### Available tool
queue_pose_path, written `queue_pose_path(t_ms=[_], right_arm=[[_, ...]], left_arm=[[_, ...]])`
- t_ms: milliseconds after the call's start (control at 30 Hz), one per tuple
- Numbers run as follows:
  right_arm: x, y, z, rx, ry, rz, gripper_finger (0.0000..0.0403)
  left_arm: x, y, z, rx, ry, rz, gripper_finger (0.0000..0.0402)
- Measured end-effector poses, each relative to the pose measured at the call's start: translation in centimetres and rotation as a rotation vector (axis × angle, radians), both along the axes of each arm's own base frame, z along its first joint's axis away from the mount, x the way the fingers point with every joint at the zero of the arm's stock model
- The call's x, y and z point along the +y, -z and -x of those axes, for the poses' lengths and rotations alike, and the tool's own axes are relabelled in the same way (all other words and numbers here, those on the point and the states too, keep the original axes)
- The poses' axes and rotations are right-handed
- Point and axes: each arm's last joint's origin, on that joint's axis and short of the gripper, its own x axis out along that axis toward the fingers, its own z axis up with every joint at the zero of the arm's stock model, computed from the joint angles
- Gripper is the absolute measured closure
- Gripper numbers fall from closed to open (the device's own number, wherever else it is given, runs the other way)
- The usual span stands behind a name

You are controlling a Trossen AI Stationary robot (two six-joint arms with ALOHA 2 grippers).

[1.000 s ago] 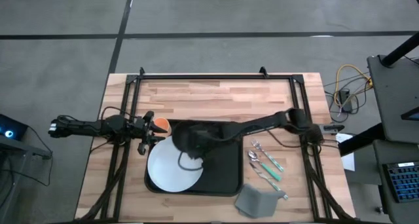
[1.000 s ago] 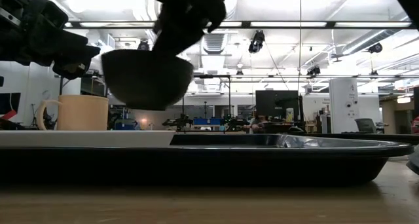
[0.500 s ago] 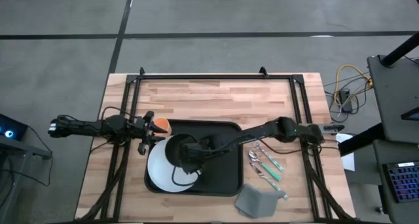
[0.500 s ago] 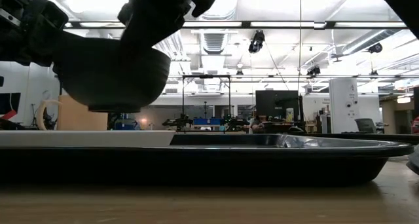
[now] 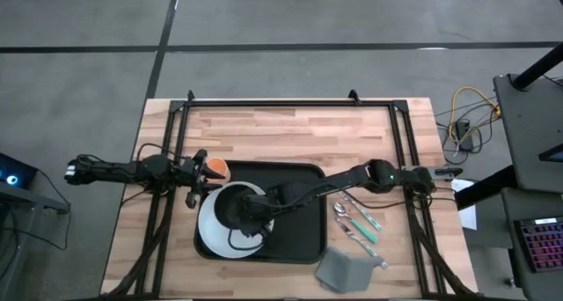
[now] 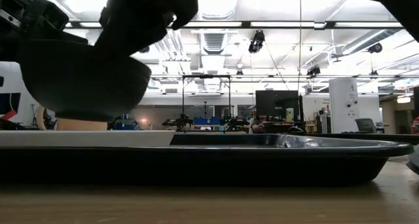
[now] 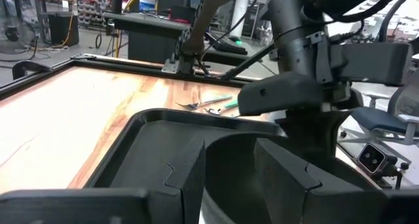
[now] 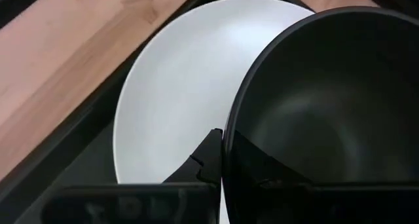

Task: Set up tray
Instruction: Stack the black bowl on the white plate on the black serving tray

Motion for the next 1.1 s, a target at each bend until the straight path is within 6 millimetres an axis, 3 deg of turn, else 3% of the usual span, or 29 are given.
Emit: queue_pose_path(t_ms=[533, 1100], right_arm=[[1.2, 2.8, -0.7, 0.029, 0.032, -0.029, 0.0395], [1.3, 2.9, -0.6, 0.035, 0.035, -0.033, 0.0395]], left_arm=[[0.0, 0.2, -0.2, 0.028, 0.001, -0.002, 0.0287], [0.0, 0.3, -0.2, 0.039, 0.001, -0.003, 0.0287]])
